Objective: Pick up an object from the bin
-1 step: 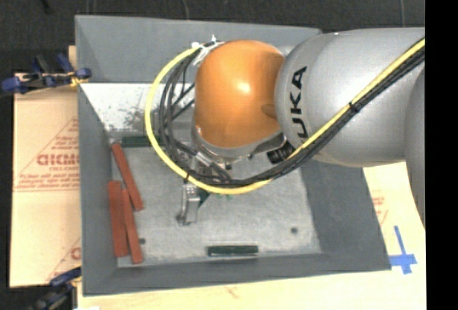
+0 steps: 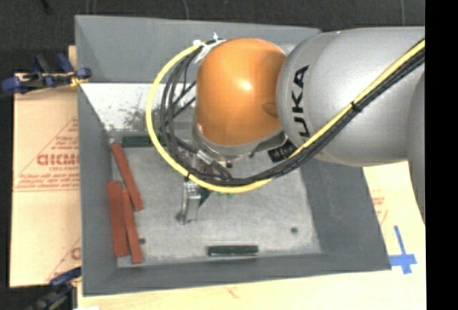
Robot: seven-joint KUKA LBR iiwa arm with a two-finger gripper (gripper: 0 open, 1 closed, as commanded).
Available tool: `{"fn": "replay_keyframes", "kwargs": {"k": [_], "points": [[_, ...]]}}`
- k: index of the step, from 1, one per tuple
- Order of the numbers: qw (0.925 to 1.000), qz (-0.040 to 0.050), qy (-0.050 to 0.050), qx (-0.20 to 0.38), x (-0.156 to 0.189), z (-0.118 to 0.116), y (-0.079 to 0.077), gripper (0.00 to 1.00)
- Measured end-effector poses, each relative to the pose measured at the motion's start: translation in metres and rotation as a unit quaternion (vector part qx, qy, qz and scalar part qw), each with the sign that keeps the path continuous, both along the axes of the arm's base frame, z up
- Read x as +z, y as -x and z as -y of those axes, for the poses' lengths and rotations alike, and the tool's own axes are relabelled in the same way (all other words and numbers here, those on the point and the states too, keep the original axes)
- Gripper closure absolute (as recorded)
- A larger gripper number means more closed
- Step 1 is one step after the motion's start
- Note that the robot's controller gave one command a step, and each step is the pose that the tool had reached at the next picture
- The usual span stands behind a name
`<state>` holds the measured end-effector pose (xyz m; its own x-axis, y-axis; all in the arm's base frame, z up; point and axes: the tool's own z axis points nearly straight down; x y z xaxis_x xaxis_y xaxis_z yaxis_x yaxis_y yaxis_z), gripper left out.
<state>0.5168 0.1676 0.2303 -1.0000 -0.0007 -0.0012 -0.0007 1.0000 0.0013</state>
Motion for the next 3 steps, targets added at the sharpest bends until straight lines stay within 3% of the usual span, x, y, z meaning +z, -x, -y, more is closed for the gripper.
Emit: {"fn": "replay_keyframes", "kwargs": {"k": [1,2,3], "points": [[0.9988,0.003,0.0,0.048,-0.04,0.014,-0.008,0.0],[0.9952,0.0034,0.001,0.097,-0.121,0.046,-0.022,0.0],[0.9749,0.0013,0.001,0.222,-0.154,0.053,-0.031,0.0]]}}
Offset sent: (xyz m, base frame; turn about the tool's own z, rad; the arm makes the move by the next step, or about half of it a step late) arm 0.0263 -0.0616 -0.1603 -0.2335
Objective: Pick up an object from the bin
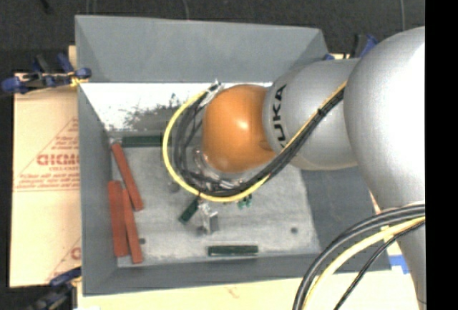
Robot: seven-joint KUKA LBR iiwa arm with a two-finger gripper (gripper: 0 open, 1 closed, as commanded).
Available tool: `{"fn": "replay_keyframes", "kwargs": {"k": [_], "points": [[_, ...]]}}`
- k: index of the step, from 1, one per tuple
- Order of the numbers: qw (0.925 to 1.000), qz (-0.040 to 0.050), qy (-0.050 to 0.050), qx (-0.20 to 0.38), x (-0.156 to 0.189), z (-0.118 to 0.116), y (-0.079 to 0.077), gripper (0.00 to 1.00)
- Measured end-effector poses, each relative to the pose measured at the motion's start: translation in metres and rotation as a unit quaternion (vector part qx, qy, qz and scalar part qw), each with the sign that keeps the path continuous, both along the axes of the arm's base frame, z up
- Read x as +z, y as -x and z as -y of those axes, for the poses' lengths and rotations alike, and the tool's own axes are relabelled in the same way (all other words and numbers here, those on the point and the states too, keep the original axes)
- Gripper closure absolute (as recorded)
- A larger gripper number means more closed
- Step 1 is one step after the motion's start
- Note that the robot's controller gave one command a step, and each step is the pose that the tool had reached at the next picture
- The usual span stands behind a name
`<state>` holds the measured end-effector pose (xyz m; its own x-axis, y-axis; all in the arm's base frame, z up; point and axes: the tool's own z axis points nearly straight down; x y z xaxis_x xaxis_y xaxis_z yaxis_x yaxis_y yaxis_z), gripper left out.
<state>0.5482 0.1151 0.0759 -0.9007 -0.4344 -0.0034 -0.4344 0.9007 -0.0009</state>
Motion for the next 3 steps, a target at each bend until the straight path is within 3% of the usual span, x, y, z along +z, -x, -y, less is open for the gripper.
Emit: {"fn": "replay_keyframes", "kwargs": {"k": [1,2,3], "points": [[0.9986,-0.0009,-0.001,-0.052,-0.0051,0.0049,0.0029,0.0],[1.0,0.0002,-0.001,-0.002,0.0006,0.0003,-0.0012,1.0],[1.0,0.0001,-0.001,-0.002,0.0006,0.0002,-0.0011,1.0]]}}
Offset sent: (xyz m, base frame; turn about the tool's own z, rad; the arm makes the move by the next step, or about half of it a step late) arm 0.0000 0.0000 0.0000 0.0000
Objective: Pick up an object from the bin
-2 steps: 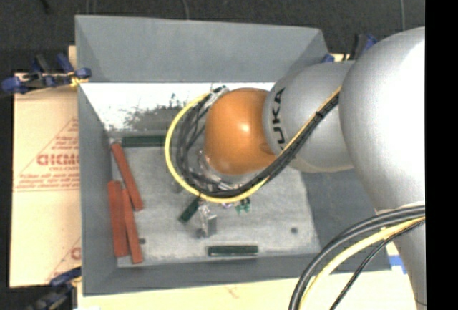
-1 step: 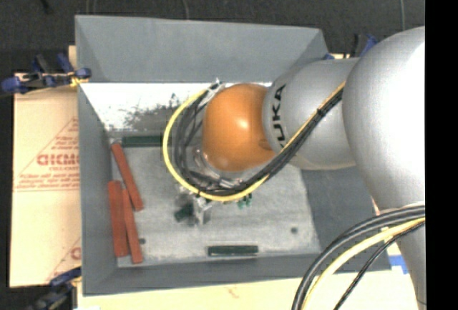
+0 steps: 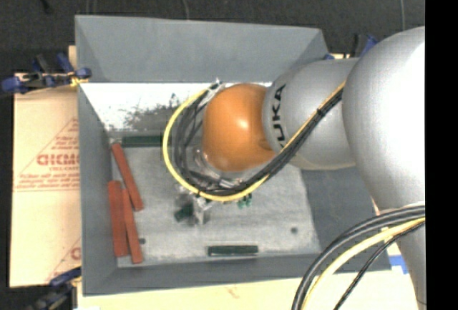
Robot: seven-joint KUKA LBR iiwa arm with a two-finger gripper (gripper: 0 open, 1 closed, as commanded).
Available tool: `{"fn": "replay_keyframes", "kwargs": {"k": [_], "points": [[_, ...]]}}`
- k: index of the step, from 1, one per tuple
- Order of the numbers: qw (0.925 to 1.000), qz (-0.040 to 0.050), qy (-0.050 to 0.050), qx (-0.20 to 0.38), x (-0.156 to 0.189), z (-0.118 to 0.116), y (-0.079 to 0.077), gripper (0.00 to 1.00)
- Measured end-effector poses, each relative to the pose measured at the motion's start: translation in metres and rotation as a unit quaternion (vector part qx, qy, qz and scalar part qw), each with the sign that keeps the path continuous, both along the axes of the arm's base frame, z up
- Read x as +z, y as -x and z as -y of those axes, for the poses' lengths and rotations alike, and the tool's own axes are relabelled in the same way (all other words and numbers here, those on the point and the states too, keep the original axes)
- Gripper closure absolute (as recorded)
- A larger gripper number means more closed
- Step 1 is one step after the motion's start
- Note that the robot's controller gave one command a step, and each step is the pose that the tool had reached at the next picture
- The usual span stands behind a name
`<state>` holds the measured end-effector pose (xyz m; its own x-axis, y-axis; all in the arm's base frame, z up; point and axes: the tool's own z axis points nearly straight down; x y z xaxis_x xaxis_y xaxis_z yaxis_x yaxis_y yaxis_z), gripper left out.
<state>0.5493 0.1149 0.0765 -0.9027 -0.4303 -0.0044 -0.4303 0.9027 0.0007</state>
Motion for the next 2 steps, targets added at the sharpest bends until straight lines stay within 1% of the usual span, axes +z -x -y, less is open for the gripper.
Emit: {"fn": "replay_keyframes", "kwargs": {"k": [1,2], "points": [[1.0,-0.0026,0.001,0.0,0.004,0.0,0.002,1.0],[1.0,-0.0054,0.002,-0.001,0.024,0.001,0.003,1.0]]}}
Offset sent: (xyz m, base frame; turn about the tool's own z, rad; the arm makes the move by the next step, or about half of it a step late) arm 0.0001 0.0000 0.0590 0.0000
